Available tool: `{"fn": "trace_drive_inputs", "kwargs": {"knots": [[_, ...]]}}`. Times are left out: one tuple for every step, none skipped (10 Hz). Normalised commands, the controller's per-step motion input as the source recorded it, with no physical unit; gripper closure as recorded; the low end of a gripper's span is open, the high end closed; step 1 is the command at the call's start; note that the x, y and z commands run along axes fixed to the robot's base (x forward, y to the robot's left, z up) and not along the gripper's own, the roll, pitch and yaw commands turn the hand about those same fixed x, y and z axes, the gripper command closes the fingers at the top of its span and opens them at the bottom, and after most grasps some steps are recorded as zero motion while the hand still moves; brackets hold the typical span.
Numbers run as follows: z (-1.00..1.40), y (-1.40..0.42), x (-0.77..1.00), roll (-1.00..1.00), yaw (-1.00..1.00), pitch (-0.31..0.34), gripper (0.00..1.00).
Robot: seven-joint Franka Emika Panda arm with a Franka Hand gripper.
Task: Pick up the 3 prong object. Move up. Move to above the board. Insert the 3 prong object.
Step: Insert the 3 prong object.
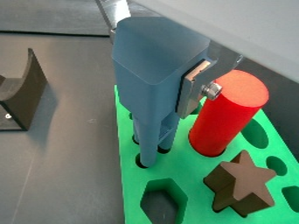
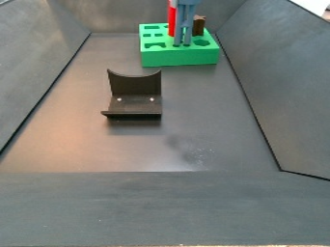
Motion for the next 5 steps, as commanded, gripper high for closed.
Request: {"fn": "trace_drive_inputs", "kwargs": {"knots": [[-0.12, 0.00, 0.08, 0.00, -0.01, -0.026, 1.00], [-0.16, 0.00, 0.12, 0.00, 0.00, -0.024, 1.00], [-0.07, 0.03, 0.00, 0.01, 0.00, 0.000, 1.00], [-0.15, 0.09, 0.00, 0.07, 0.00, 0.000, 1.00], [-0.18, 0.10, 0.00, 0.11, 0.00, 0.000, 1.00]]}}
